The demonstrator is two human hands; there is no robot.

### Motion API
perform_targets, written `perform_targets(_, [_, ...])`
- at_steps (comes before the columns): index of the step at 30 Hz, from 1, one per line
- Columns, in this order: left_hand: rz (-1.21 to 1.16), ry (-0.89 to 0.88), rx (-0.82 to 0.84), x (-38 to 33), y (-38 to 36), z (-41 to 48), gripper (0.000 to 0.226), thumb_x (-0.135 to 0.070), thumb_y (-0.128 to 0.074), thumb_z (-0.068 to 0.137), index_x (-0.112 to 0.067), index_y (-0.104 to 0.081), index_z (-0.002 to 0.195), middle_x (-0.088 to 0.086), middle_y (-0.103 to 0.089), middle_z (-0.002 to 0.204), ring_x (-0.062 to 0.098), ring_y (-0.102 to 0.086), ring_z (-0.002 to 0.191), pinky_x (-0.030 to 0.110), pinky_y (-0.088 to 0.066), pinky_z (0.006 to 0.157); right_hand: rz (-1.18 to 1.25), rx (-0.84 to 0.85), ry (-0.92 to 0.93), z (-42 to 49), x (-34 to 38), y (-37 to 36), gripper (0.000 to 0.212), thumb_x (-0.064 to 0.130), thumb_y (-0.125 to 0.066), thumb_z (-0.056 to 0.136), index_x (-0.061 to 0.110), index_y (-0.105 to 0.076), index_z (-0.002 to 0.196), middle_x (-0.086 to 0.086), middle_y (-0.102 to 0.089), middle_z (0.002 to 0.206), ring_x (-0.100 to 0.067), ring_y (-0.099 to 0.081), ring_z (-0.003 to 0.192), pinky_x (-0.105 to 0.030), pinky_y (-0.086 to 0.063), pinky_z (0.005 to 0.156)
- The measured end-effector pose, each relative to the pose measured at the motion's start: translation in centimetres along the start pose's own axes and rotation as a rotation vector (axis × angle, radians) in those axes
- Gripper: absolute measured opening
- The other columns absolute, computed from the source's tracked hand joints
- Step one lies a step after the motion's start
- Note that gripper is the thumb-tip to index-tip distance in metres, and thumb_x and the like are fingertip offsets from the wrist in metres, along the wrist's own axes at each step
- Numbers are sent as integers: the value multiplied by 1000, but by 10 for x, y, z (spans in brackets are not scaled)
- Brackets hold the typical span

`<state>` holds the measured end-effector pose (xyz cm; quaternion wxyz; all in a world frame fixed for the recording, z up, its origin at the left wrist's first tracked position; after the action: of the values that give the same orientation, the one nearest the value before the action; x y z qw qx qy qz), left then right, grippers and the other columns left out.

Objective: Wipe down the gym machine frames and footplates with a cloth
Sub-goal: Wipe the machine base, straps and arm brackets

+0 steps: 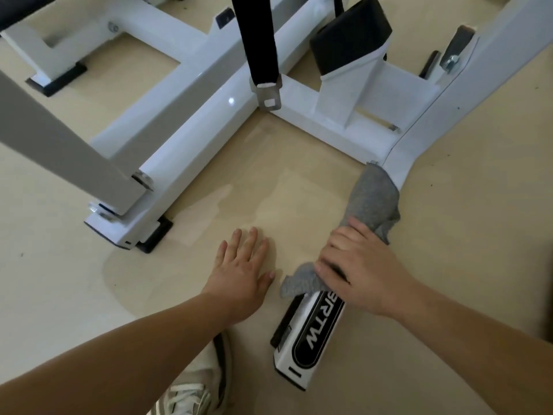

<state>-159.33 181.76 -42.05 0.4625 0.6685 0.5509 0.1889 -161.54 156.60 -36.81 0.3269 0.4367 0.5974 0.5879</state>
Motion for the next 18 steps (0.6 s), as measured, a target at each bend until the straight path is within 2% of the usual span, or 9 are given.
perform_targets(1, [-3,17,10,0,2,6,70,-54,-22,107,-27,10,163,1,30,167,27,33,150,47,14,125,-13,-19,-23,11,-13,2,43,49,-38,105,27,-67,83,11,-53,82,-16,-56,96,-43,-21,124])
perform_targets(3, [-27,67,3,1,7,21,70,-54,-25,107,-28,7,163,1,28,167,30,29,152,50,10,126,-72,-25,-55,32,-40,7,52,51,-34,105,26,-70,78,10,-54,77,-17,-56,90,-44,-23,122])
perform_targets(5, [-28,93,-14,1,13,38,69,-55,-26,106,-29,5,163,2,26,168,31,26,154,51,8,126,-135,22,-80,47,-68,17,59,53,-28,103,26,-75,79,8,-61,79,-18,-58,97,-46,-23,123])
perform_targets(10, [21,67,22,3,21,57,77,-60,-29,104,-35,16,161,4,31,166,31,28,152,49,5,127,-366,364,-154,88,-94,33,88,62,1,93,30,-80,97,2,-75,98,-20,-53,121,-44,-8,126])
perform_targets(12, [29,63,50,5,23,54,81,-63,-30,102,-37,22,158,1,37,163,28,33,150,46,7,127,-348,362,-131,88,-85,28,85,64,-3,97,31,-81,90,1,-71,79,-22,-58,102,-45,-20,121])
perform_targets(14, [23,59,67,8,24,54,81,-63,-32,102,-41,24,157,-2,40,161,26,34,149,43,9,126,-241,288,-42,75,-68,21,80,62,-9,102,27,-72,66,4,-62,61,-21,-54,75,-45,-37,104])
perform_targets(15, [17,54,70,10,25,54,81,-63,-32,103,-42,24,156,-3,40,160,25,34,149,43,9,126,-188,267,26,66,-60,18,76,60,-11,104,26,-64,61,4,-62,62,-21,-52,70,-45,-40,96])
perform_targets(16, [15,45,70,12,25,54,80,-63,-32,103,-43,24,156,-3,39,161,25,34,149,42,9,126,-143,266,92,56,-53,16,74,58,-11,106,27,-66,67,6,-68,74,-21,-53,73,-45,-41,92])
perform_targets(18, [20,36,61,14,23,55,80,-63,-33,102,-42,23,157,-3,37,162,24,33,150,42,7,127,-82,285,179,43,-48,17,64,57,-14,108,37,-75,104,3,-69,127,-22,-59,101,-46,-37,105])
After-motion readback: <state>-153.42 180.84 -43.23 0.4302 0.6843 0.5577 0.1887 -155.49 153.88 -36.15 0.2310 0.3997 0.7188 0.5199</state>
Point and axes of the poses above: each hand's wrist, its own z-axis towards the middle knuckle, its own y-axis out of the back of the hand, x = y × z, the point moved 1 cm from there along z, towards the middle knuckle
